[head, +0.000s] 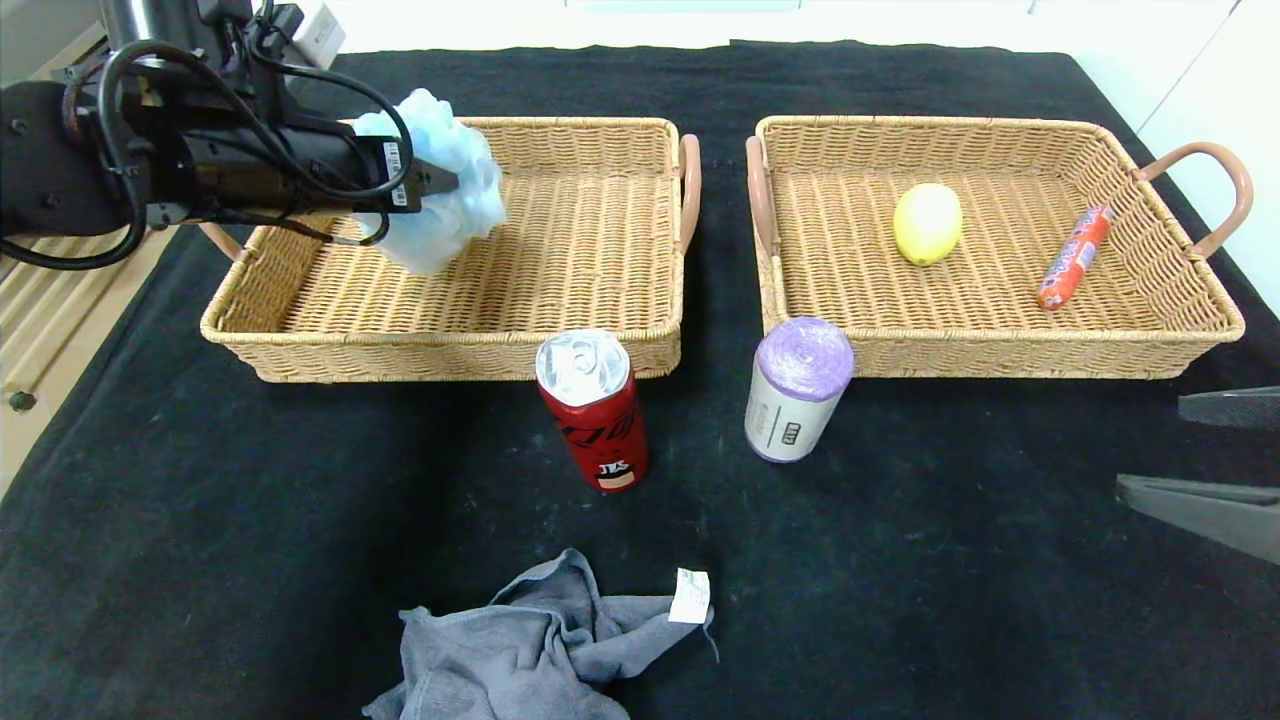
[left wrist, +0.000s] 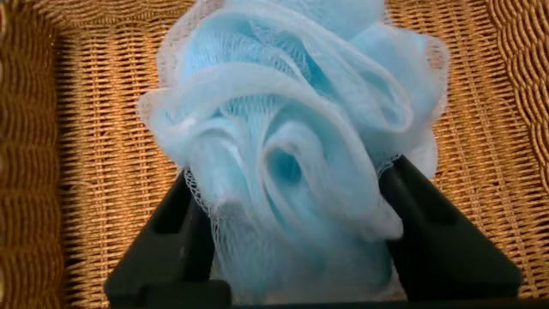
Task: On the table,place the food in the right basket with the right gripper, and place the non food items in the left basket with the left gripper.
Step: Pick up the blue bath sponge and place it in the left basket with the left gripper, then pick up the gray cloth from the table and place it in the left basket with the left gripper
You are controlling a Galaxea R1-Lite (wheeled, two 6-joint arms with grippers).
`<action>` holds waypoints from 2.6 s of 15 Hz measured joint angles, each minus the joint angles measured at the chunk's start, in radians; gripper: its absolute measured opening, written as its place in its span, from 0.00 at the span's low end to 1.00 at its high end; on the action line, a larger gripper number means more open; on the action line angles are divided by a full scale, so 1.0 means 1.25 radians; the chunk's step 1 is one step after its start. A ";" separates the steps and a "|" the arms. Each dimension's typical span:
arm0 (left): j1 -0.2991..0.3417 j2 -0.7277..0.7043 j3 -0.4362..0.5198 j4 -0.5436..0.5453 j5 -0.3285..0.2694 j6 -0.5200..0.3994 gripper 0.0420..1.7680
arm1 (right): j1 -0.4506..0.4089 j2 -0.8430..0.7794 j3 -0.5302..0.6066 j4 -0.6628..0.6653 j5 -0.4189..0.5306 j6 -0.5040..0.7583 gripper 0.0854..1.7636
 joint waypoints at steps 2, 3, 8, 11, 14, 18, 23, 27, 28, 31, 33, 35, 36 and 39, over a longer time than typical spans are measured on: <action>0.001 -0.001 0.000 0.001 0.000 0.000 0.74 | 0.000 0.000 0.000 0.000 0.000 0.000 0.97; 0.000 -0.001 0.000 0.001 0.000 0.000 0.77 | 0.000 0.000 0.000 0.000 0.000 0.000 0.97; 0.001 -0.007 0.004 0.009 0.002 0.001 0.86 | 0.000 0.000 -0.001 0.000 0.000 0.000 0.97; 0.001 -0.021 0.017 0.013 0.006 0.002 0.89 | 0.000 0.000 -0.001 0.000 0.000 0.000 0.97; 0.001 -0.049 0.039 0.035 0.010 0.003 0.92 | 0.000 0.000 -0.001 0.000 0.000 0.000 0.97; -0.006 -0.109 0.110 0.039 0.014 0.006 0.94 | 0.000 0.003 0.001 0.000 0.000 -0.001 0.97; -0.038 -0.213 0.233 0.039 0.024 0.008 0.95 | 0.000 0.008 0.002 0.000 0.000 0.000 0.97; -0.092 -0.286 0.296 0.082 0.078 0.009 0.96 | 0.000 0.008 0.000 0.000 0.000 0.000 0.97; -0.109 -0.301 0.305 0.122 0.092 0.009 0.96 | 0.000 0.009 0.000 0.000 0.000 0.000 0.97; -0.143 -0.339 0.337 0.212 0.118 0.006 0.96 | 0.000 0.010 0.001 0.000 0.000 0.000 0.97; -0.154 -0.364 0.352 0.269 0.122 0.004 0.96 | 0.000 0.011 0.001 0.000 0.000 0.000 0.97; -0.165 -0.384 0.363 0.340 0.123 0.005 0.96 | 0.000 0.012 0.002 0.000 0.000 0.000 0.97; -0.173 -0.394 0.370 0.369 0.122 0.005 0.96 | 0.000 0.013 0.002 0.000 0.000 0.000 0.97; -0.210 -0.422 0.413 0.395 0.114 0.005 0.97 | 0.000 0.013 0.002 0.000 0.000 0.000 0.97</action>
